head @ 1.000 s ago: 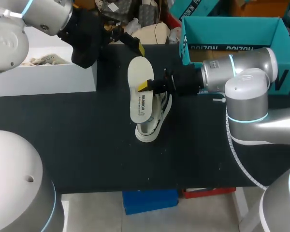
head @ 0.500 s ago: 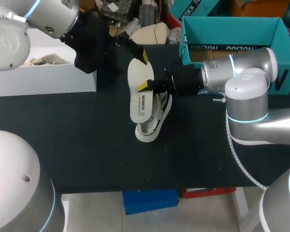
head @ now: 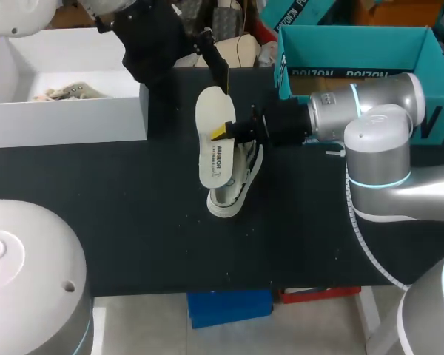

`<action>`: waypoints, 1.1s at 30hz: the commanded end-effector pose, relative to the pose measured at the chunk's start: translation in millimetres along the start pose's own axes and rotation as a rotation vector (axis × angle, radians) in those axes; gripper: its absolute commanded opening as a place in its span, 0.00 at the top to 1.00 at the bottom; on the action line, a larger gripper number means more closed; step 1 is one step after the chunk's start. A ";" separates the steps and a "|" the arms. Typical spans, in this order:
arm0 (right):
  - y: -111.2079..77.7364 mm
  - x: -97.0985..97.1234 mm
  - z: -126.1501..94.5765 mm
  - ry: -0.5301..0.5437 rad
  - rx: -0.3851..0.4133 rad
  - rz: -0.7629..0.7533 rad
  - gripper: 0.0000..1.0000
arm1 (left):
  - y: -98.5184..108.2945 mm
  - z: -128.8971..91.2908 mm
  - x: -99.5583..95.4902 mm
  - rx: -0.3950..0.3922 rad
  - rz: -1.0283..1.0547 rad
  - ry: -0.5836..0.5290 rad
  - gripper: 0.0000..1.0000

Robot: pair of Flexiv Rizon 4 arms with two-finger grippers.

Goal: Take the shoe out of the shoebox, open the shoe tongue, remove and reinsert the insole, then place the shoe into the shoebox

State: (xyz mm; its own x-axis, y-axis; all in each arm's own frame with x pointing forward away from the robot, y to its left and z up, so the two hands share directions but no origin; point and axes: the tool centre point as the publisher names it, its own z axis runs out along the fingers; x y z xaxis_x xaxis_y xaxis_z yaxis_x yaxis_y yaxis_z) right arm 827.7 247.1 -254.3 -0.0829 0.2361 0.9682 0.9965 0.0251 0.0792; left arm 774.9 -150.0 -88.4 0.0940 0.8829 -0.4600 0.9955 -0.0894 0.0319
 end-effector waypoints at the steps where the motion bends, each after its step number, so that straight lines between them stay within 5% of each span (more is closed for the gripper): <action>1: -0.1 -0.2 1.7 -0.001 -0.002 0.000 1.00 | -4.4 4.6 1.1 -0.012 0.005 -0.006 0.00; 16: -0.1 -0.2 1.7 -0.001 -0.002 0.000 1.00 | -18.4 28.3 17.5 -0.027 -0.036 0.196 0.00; 33: -0.1 -0.2 1.7 -0.001 -0.002 0.000 1.00 | -15.0 73.9 36.6 0.001 -0.033 0.216 0.00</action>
State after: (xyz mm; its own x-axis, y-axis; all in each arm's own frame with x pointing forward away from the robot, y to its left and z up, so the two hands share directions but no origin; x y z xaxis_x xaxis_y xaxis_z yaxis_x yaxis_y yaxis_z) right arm 827.7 247.1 -254.3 -0.0829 0.2361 0.9682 0.9965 0.0252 0.0792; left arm 756.6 -142.8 -163.8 0.0621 0.9624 -0.2644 0.9980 -0.0578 0.0237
